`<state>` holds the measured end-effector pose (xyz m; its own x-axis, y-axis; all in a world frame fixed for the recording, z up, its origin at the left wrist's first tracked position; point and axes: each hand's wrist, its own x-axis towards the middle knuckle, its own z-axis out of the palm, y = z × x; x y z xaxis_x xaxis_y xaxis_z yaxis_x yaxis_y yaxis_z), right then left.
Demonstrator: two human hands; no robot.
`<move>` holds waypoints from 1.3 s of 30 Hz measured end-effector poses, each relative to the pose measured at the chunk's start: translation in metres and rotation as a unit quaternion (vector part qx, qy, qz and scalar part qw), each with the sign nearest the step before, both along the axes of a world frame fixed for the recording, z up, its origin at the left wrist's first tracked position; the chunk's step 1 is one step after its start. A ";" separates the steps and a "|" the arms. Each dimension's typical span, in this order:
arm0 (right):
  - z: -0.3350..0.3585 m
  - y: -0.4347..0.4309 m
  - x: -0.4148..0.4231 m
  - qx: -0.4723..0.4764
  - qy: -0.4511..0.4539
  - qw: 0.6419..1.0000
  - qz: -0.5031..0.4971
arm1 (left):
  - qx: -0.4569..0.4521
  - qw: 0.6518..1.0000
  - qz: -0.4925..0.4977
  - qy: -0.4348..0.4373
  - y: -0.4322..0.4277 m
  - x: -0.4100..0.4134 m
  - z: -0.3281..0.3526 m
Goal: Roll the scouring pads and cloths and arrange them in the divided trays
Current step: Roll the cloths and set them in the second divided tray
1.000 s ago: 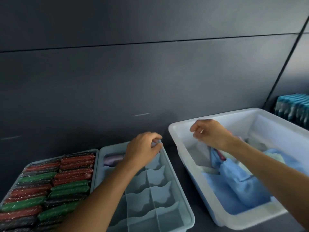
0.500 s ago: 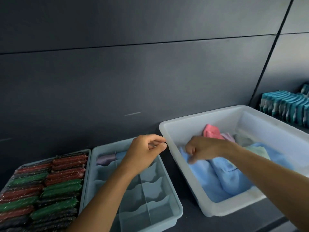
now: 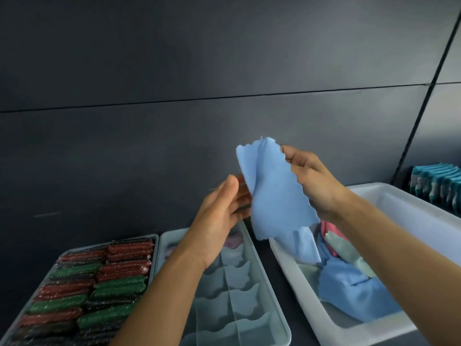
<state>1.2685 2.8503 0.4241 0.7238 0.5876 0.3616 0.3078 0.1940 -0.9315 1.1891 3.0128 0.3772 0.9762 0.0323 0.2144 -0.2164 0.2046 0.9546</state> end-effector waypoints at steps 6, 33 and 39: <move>0.004 0.023 -0.016 -0.032 -0.005 0.999 0.044 | -0.047 0.997 0.032 -0.054 0.017 -0.005 0.026; 0.013 0.059 -0.039 -0.050 -0.121 0.991 -0.030 | 0.210 0.948 0.236 -0.051 0.067 -0.049 0.046; 0.016 0.055 -0.036 -0.053 -0.125 0.991 0.021 | 0.284 0.937 0.145 -0.145 0.076 -0.047 0.055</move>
